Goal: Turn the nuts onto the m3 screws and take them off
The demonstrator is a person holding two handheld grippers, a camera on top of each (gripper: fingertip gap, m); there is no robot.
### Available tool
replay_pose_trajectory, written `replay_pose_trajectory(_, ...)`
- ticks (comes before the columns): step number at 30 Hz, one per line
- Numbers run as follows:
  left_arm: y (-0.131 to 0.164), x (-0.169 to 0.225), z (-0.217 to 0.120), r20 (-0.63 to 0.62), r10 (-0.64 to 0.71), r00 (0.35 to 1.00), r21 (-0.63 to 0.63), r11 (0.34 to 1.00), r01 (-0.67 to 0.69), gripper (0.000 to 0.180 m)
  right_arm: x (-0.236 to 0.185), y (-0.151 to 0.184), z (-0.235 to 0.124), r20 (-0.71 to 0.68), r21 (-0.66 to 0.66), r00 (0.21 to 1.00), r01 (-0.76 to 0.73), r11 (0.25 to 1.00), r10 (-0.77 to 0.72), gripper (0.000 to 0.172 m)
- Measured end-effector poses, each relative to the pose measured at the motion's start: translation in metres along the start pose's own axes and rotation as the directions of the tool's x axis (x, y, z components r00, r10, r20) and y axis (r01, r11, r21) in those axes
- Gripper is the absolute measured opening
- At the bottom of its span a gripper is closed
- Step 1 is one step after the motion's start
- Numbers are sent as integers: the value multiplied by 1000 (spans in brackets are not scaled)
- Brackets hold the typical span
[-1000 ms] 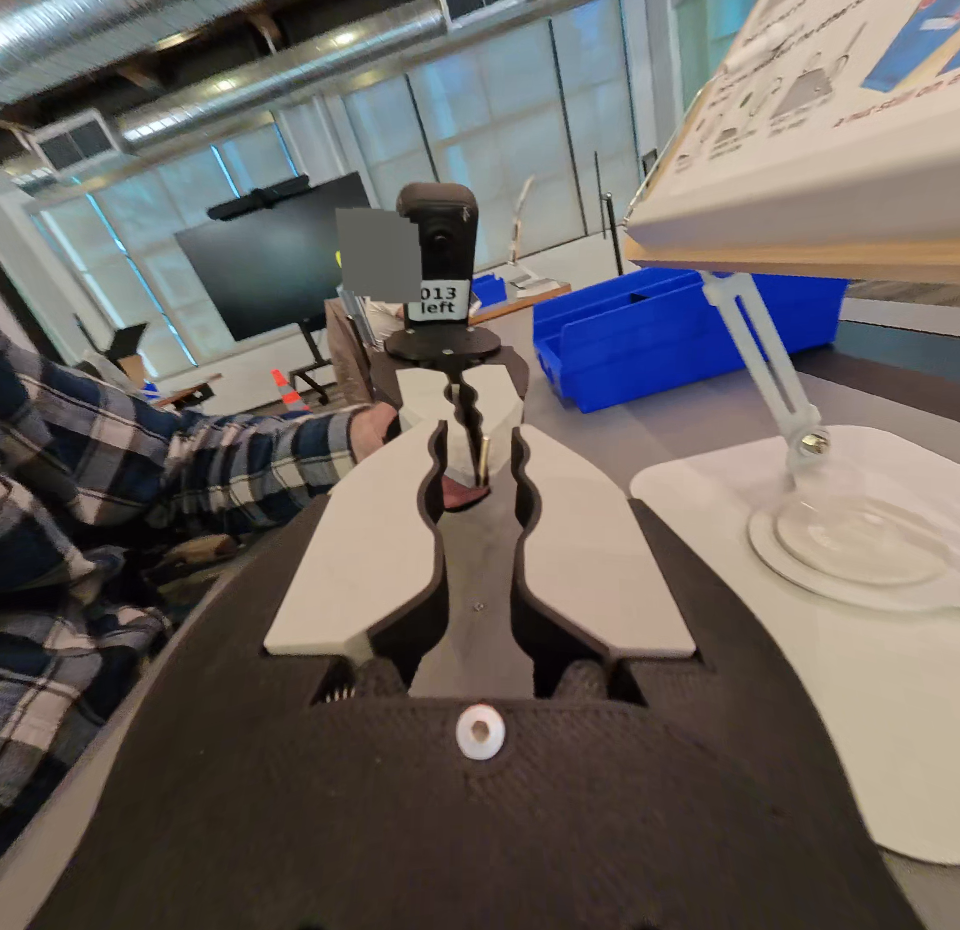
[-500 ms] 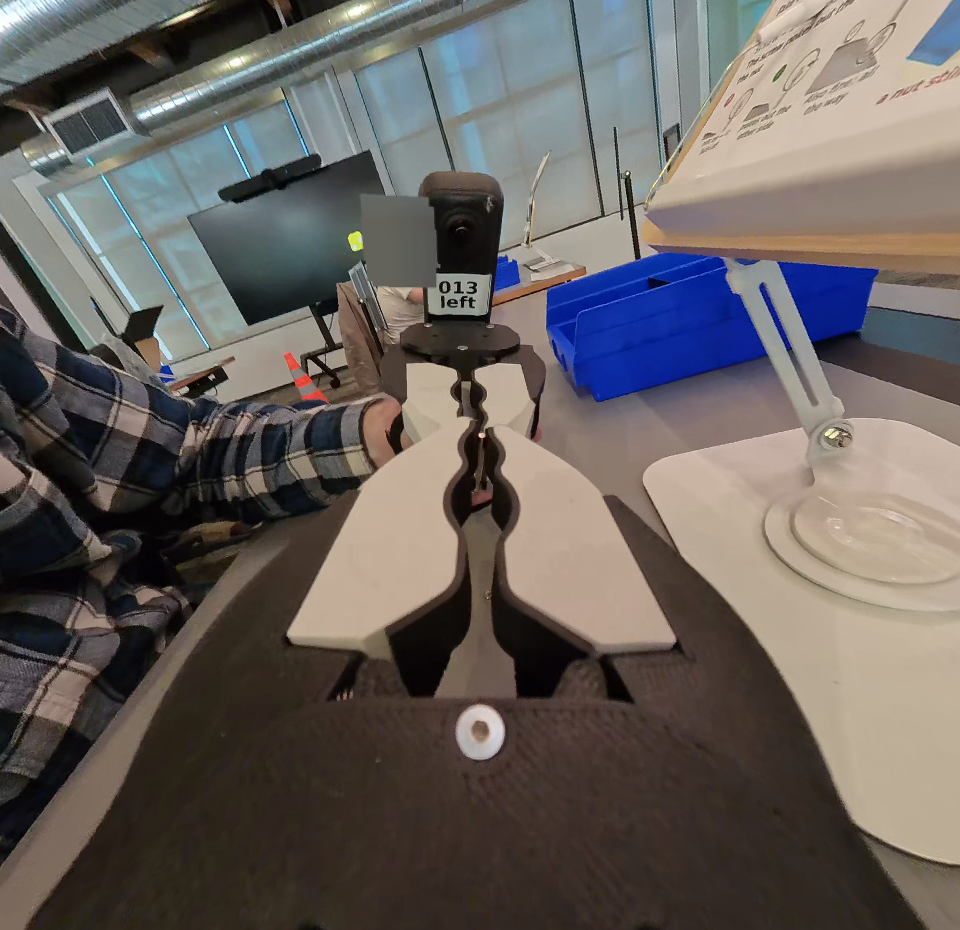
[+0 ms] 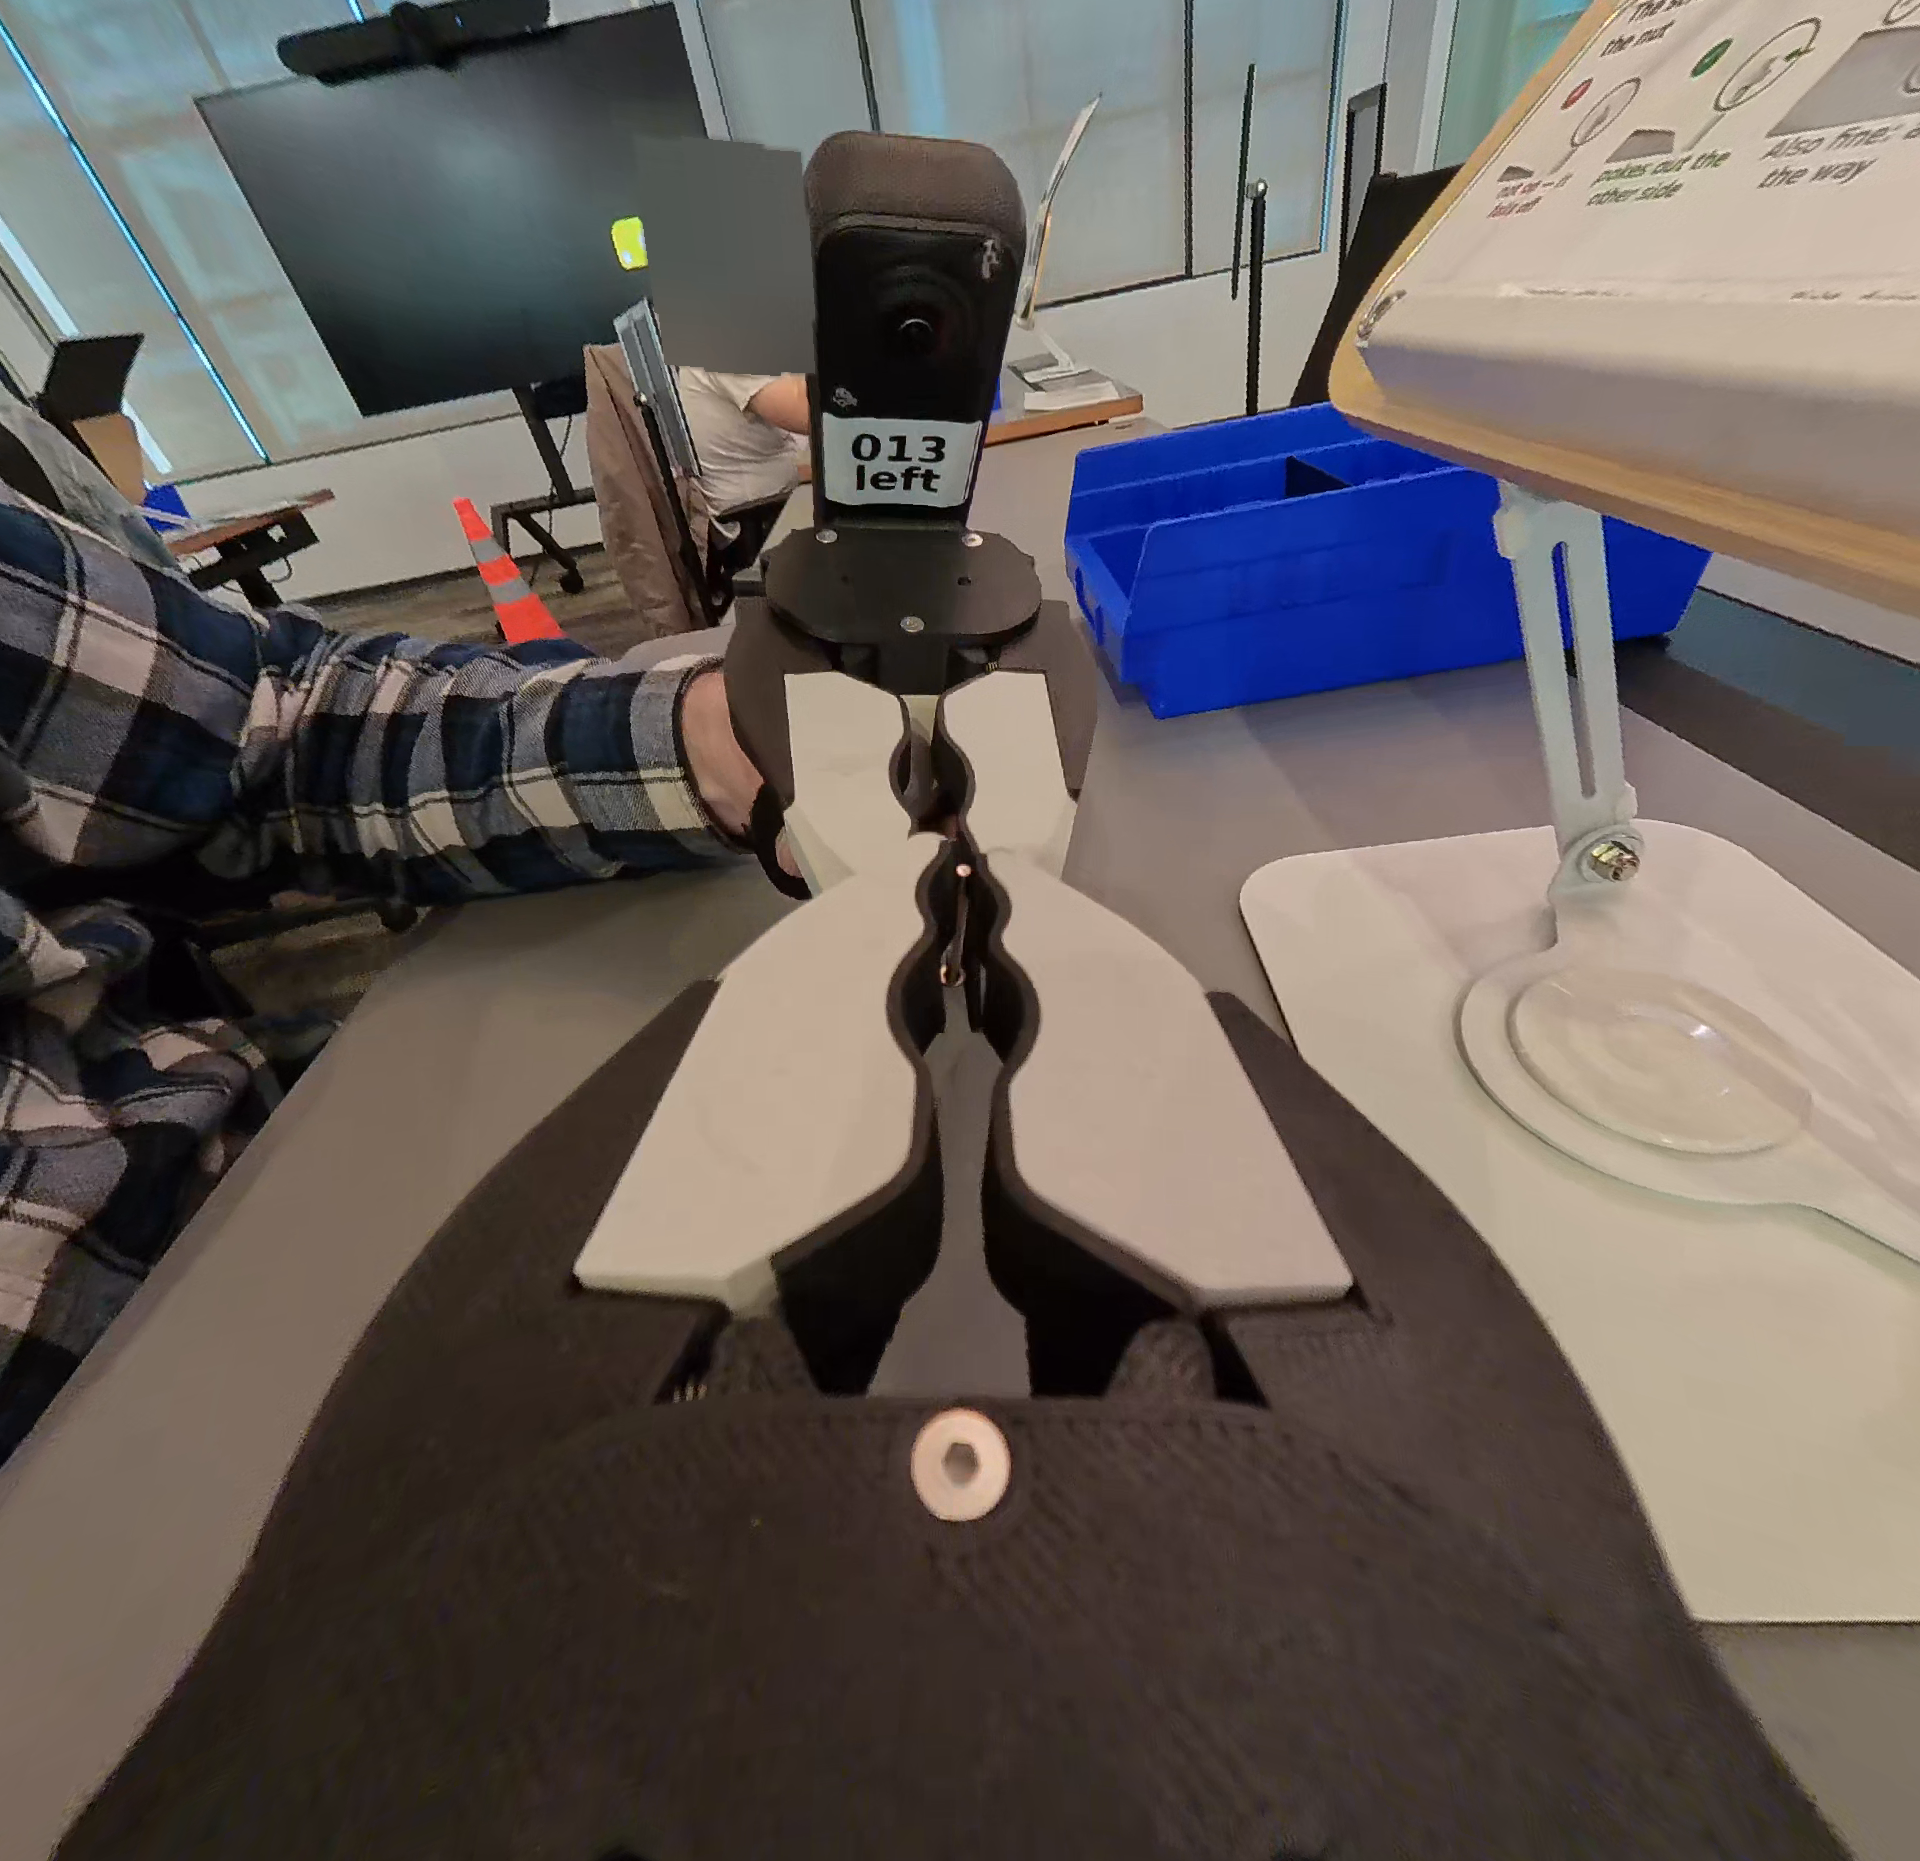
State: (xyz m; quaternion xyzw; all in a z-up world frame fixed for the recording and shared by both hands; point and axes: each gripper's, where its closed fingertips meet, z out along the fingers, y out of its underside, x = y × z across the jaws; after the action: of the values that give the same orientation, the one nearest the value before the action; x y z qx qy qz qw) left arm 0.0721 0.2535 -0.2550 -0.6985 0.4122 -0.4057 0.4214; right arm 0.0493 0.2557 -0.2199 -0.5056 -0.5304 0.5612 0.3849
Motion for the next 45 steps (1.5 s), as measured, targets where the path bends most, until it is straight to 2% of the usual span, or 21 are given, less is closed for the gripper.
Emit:
replay_pose_trajectory(7, -6, -1, -3, 31, 24, 999, 32, 999, -25, 4, 1, -6, -1, -23, 27, 1000, 10, 1000, -9, 3)
replay_pose_trajectory(9, -10, -4, -9, 39, 14, 999, 58, 998, -17, 4, 6, -11, -3, -50, 48, 999, 5, 999, -3, 36)
replay_pose_trajectory(10, -11, -9, -14, 61, 13, 998, 76, 997, -17, 4, 8, -13, -6, -58, 61, 998, 11, 998, -8, 41)
replay_pose_trajectory(12, -15, -15, -27, 77, 5, 997, 109, 994, -13, 4, 11, -12, -9, -67, 47, 997, 25, 999, -22, 42)
replay_pose_trajectory(13, -17, -18, -34, 95, 6, 996, 126, 992, -18, 4, 9, -8, -9, -52, 16, 998, 37, 999, -36, 41)
replay_pose_trajectory(15, -20, -26, -49, 141, 17, 990, 140, 989, -37, 4, 3, 12, -4, 7, -112, 998, 63, 992, -63, 29)
replay_pose_trajectory(18, -22, -35, -67, 203, 27, 979, 157, 986, -60, 4, -4, 47, 4, 57, -299, 993, 115, 947, -103, 20)
replay_pose_trajectory(23, -12, -44, -78, 271, 34, 962, 147, 986, -76, 4, -19, 85, 20, 143, -519, 980, 192, 833, -137, 20)
replay_pose_trajectory(26, -12, -49, -84, 327, 37, 944, 156, 983, -93, 4, -18, 96, 29, 134, -598, 974, 225, 769, -180, 18)
replay_pose_trajectory(33, -16, -49, -99, 371, 54, 927, 180, 975, -129, 4, -13, 111, 43, 112, -717, 968, 236, 656, -226, 17)
replay_pose_trajectory(40, -11, -50, -104, 369, 49, 928, 182, 975, -123, 4, -8, 120, 43, 104, -783, 972, 211, 585, -211, 15)
replay_pose_trajectory(45, -12, -49, -105, 375, 55, 925, 181, 975, -131, 4, -8, 121, 45, 116, -797, 975, 207, 568, -192, 12)
